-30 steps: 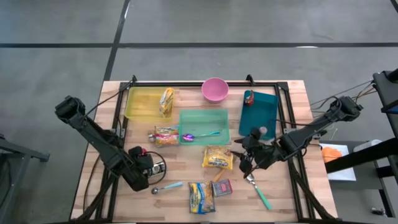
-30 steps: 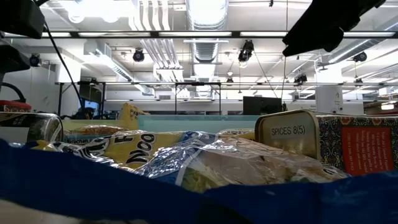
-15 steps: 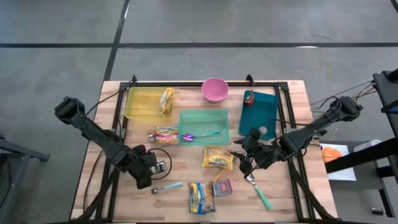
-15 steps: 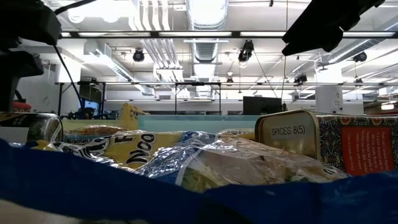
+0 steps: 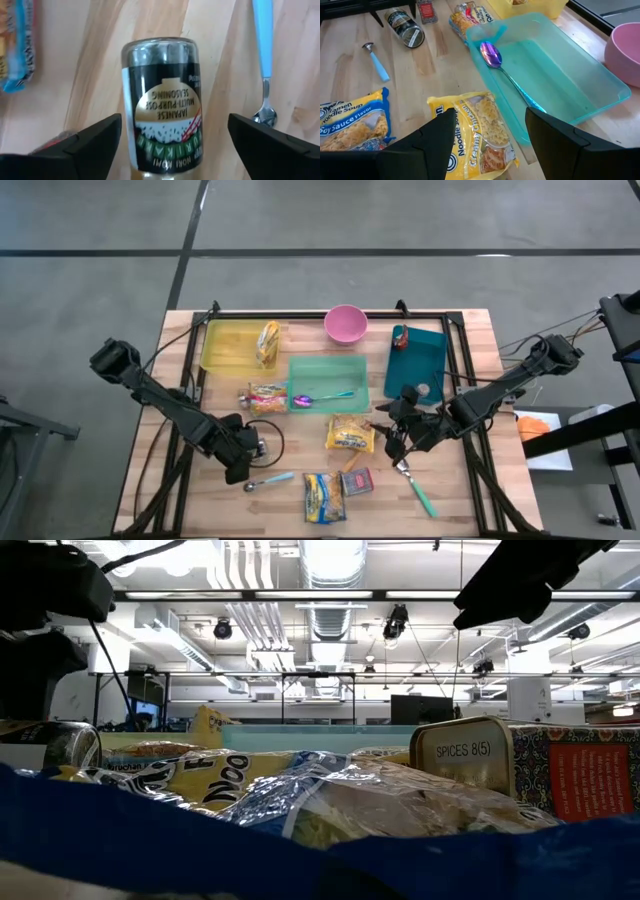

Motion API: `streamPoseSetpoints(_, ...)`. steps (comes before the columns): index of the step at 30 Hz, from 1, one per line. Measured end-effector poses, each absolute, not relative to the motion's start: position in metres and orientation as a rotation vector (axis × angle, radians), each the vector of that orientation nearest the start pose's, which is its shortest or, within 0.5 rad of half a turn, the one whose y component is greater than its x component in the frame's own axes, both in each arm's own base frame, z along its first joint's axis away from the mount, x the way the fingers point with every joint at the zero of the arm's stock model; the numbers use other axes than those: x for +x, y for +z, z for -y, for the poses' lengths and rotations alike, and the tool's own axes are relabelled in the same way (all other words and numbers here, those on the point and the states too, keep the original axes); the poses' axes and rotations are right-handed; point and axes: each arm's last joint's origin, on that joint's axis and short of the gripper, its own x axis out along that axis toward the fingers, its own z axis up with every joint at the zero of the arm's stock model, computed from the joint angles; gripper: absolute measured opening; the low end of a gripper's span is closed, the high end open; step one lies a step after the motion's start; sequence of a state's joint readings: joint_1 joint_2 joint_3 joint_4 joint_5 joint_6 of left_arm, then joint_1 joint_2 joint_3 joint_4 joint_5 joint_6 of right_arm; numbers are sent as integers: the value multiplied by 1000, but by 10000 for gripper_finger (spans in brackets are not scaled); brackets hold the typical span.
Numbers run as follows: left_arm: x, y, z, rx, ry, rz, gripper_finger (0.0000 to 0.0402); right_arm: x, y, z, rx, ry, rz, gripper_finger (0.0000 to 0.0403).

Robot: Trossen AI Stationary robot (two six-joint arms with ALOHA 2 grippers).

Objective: Pick & Place Food Item
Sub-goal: Put the gold seasoning bottle into the blue bin

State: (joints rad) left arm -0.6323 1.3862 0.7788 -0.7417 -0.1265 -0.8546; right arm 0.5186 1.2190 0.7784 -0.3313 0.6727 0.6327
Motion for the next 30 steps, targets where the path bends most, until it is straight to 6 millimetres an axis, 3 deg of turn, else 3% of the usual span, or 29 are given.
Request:
streamPoseSetpoints(16, 197, 138, 139, -52, 146, -1446, 371, 220, 240, -106, 148, -270, -558, 237)
streamPoseSetpoints(25, 203, 135, 138, -94, 131, -1449, 281, 222, 243, -108, 125, -237, -538, 237)
streamPoseSetpoints(30, 204, 136, 137, -122, 140, -1445, 281, 222, 242, -108, 129, -221, -546, 237)
